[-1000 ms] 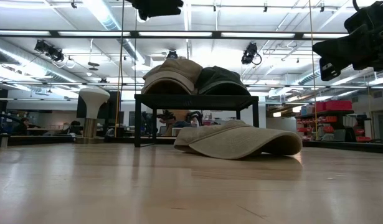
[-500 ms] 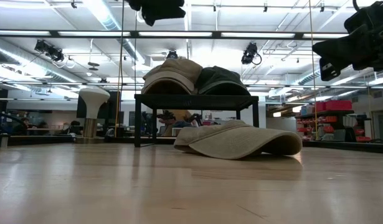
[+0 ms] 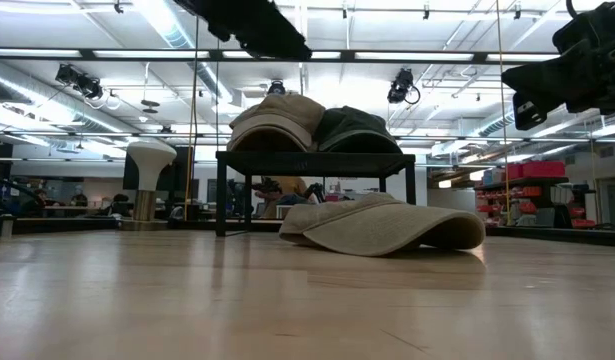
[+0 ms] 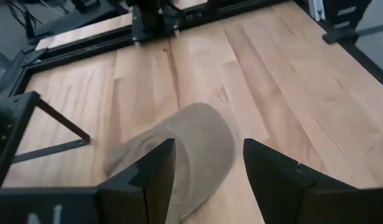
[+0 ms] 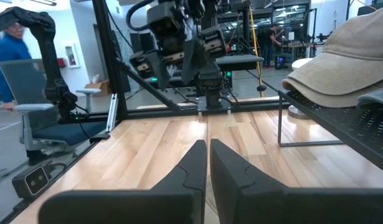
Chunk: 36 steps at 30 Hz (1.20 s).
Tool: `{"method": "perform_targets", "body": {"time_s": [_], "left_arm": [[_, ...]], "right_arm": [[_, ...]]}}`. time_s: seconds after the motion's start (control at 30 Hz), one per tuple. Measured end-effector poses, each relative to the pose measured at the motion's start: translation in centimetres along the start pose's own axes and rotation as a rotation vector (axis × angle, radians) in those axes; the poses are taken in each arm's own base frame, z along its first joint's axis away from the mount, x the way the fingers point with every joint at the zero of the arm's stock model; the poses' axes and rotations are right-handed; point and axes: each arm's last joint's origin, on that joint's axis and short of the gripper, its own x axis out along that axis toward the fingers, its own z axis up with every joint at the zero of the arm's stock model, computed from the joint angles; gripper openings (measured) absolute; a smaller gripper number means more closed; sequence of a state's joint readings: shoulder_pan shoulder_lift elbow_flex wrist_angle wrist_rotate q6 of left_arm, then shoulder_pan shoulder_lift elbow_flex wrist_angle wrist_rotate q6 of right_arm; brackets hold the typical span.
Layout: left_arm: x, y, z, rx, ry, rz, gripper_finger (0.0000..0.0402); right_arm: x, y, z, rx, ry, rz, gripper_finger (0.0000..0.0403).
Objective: Pick & Place hat
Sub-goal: Stack the brown cap on the other brown cap on the shelf
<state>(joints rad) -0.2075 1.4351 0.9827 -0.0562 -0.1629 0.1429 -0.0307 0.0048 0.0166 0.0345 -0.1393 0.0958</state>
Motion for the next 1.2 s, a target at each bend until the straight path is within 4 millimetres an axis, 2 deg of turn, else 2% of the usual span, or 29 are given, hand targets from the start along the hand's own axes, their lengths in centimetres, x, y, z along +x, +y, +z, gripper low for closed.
{"method": "perform_targets", "body": {"time_s": [0.33,0.73,0.97,1.2], "left_arm": [[2.1,0.3,2.7,0.010,0.015,0.050,0.0195],[6.5,-0.4,2.8,0.049,0.130,0.036,0.0195],[7.3,0.3,3.7,0.049,0.175,0.060,0.0195],[7.7,0.7,3.0,0.077,0.227,0.076,0.0195]], "right_arm": [[0.0,0.0,0.0,0.000,0.000,0.000,0.0025],[0.0,0.0,0.0,0.000,-0.001,0.000,0.0025],[0.0,0.0,0.0,0.000,-0.001,0.000,0.0025],[0.0,0.0,0.0,0.000,0.000,0.000,0.0025]]}}
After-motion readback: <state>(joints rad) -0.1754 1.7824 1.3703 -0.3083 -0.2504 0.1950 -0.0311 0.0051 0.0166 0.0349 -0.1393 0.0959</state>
